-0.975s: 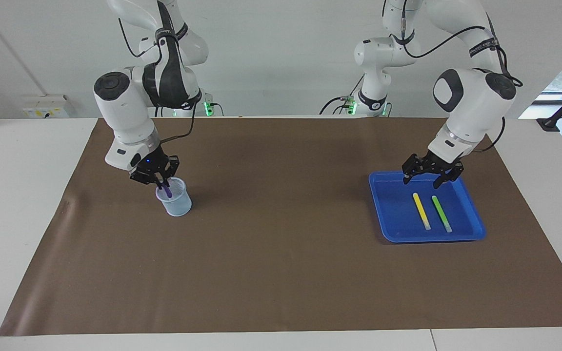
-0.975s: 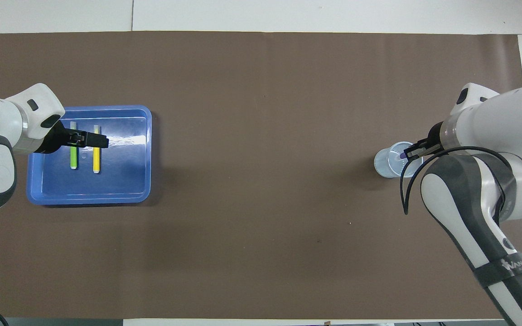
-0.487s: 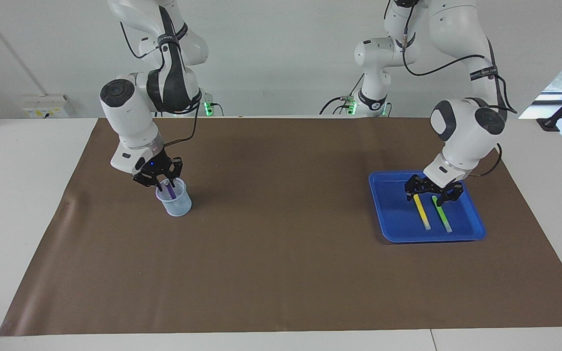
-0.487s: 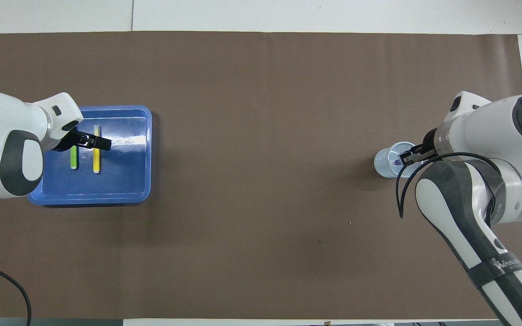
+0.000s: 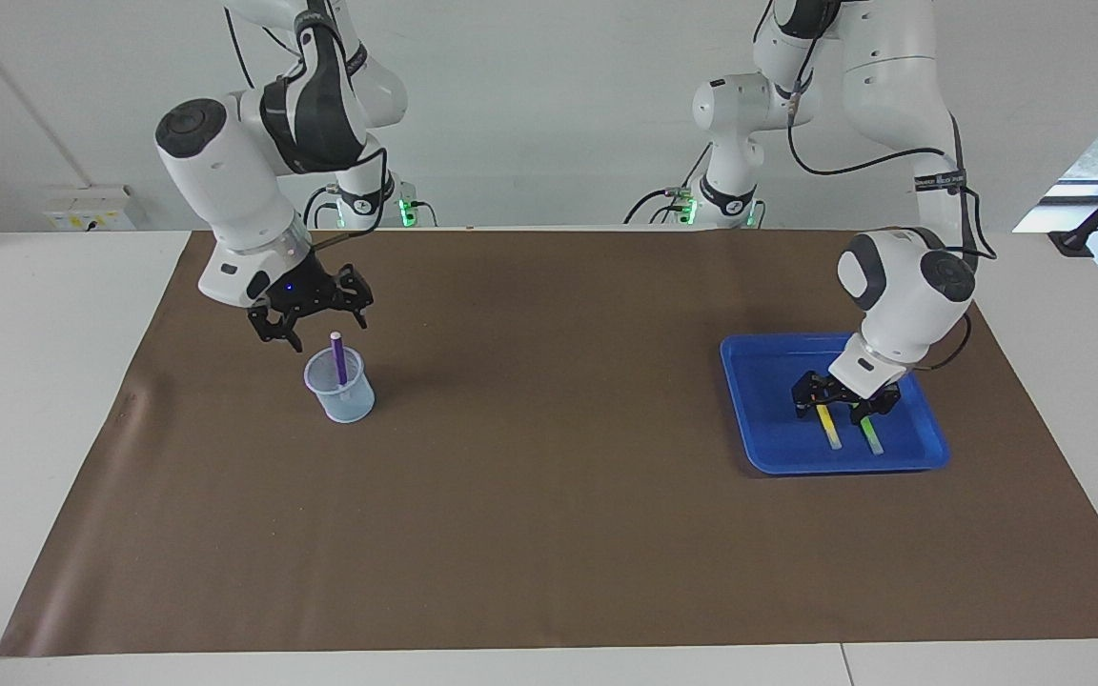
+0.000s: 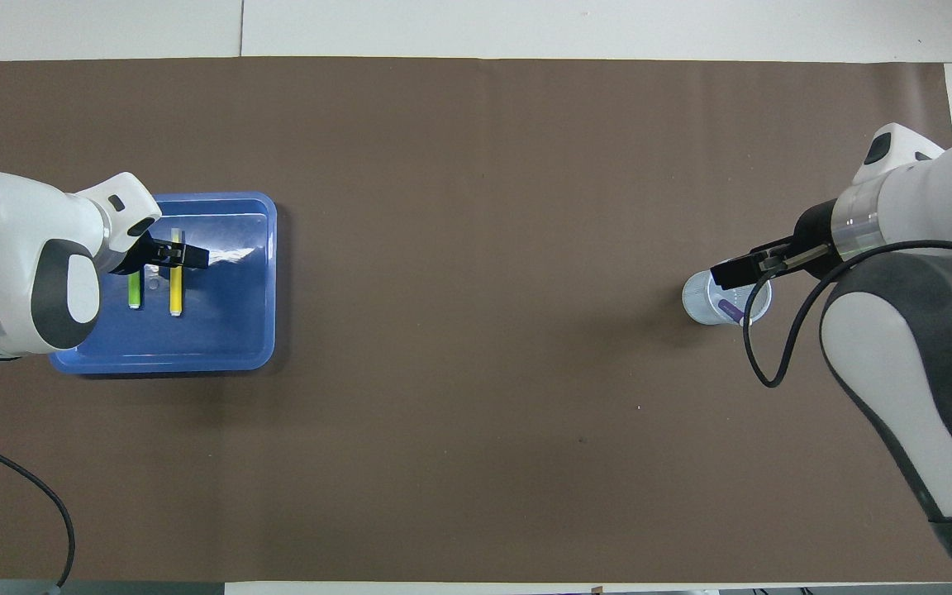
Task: Transfer and insert pens with both arms
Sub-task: 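Lower the purple pen into the cup and open the right gripper, then grasp the yellow pen with the left gripper while the right gripper rises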
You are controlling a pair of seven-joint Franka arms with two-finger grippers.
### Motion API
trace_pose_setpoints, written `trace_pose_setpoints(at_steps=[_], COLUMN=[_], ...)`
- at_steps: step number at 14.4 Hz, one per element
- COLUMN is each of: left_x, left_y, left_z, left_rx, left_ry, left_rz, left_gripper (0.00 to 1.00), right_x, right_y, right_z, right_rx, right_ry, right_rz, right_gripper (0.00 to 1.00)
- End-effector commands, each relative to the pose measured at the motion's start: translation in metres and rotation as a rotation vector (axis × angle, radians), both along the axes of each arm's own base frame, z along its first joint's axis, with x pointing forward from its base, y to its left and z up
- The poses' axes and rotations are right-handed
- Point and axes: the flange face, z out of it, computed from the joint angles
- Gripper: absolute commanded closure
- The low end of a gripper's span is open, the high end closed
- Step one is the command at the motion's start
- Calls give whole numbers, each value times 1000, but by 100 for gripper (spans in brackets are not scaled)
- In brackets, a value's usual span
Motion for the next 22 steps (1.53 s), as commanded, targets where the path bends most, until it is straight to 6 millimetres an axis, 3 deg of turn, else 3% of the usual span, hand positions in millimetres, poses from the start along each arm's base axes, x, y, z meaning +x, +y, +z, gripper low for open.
trace_pose_setpoints(at_steps=[1,4,5,7,10,15,17,19,22], left_x=[0,-6,-4,-4,-9,-20,-24,-26,-32], left_y=[1,1,2,10,25,10,-9,-37,-84], left_z=[-2,-9,-6,-5,19,68,91,107,116], left_rx=[8,7,8,7,7,2,-3,-15,-24], left_ry=[-14,5,3,-2,4,26,12,13,59], left_rz=[28,37,39,61,88,167,234,308,516], left_gripper=[16,32,49,100,100,100,100,100,100], right_x=[-1,-1,-1,-3,-6,-8,-7,-5,-10], right_y=[0,-1,3,10,11,23,49,56,72], right_z=[35,50,51,56,55,55,60,62,57], right_rx=[153,353,415,505,532,559,624,655,737], right_ry=[6,7,31,105,149,170,203,212,207], right_rz=[-62,-150,-205,-367,-425,-498,-571,-616,-661], right_gripper=[0,0,0,0,0,0,0,0,0])
